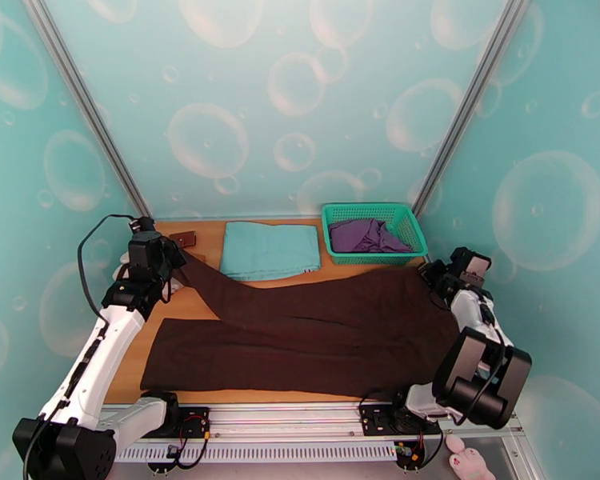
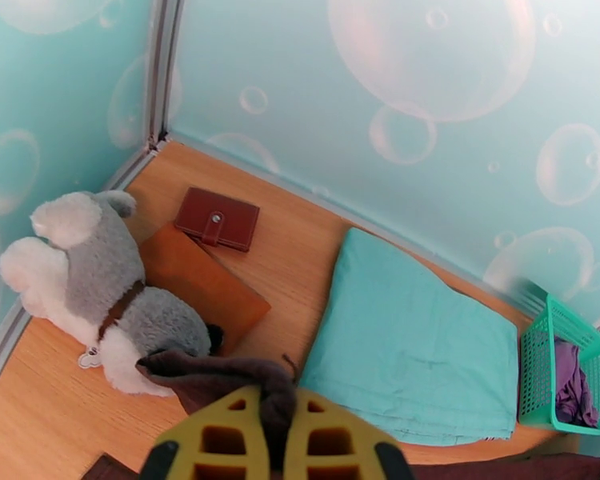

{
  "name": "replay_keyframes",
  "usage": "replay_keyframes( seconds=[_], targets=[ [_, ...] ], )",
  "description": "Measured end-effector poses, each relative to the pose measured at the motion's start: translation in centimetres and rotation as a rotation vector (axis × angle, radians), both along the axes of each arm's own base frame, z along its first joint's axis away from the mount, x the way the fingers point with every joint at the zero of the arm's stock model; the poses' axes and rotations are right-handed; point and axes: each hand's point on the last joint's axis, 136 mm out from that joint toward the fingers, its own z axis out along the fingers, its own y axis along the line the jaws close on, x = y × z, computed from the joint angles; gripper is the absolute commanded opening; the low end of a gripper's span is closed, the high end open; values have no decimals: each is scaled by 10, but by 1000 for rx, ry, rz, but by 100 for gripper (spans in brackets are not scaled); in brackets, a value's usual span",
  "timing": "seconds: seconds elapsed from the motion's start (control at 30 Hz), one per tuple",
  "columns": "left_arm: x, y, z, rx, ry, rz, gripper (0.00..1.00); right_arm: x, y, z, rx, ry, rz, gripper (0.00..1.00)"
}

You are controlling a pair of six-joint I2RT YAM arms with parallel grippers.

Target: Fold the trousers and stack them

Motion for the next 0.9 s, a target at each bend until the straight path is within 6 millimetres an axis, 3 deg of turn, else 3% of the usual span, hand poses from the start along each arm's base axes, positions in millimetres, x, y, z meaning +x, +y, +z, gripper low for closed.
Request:
replay_keyframes(
  seconds=[0.2, 0.33, 0.53, 0.67, 0.9],
  targets=[
    [-32, 36, 33, 33, -49, 123, 0, -31, -17, 45, -2, -171, -49, 0],
    [-37, 59, 28, 39, -22, 190, 0, -45, -26, 67, -28, -311, -100, 0],
    [-25, 86, 8, -5, 22, 249, 0, -32, -40, 84, 9, -478, -113, 0],
    [-9, 100, -3, -82, 8, 266, 0, -19, -55, 83, 82, -597, -119, 0],
    [29, 93, -13, -176, -43, 188, 0, 1, -71, 78, 219, -783, -89, 0]
  ],
)
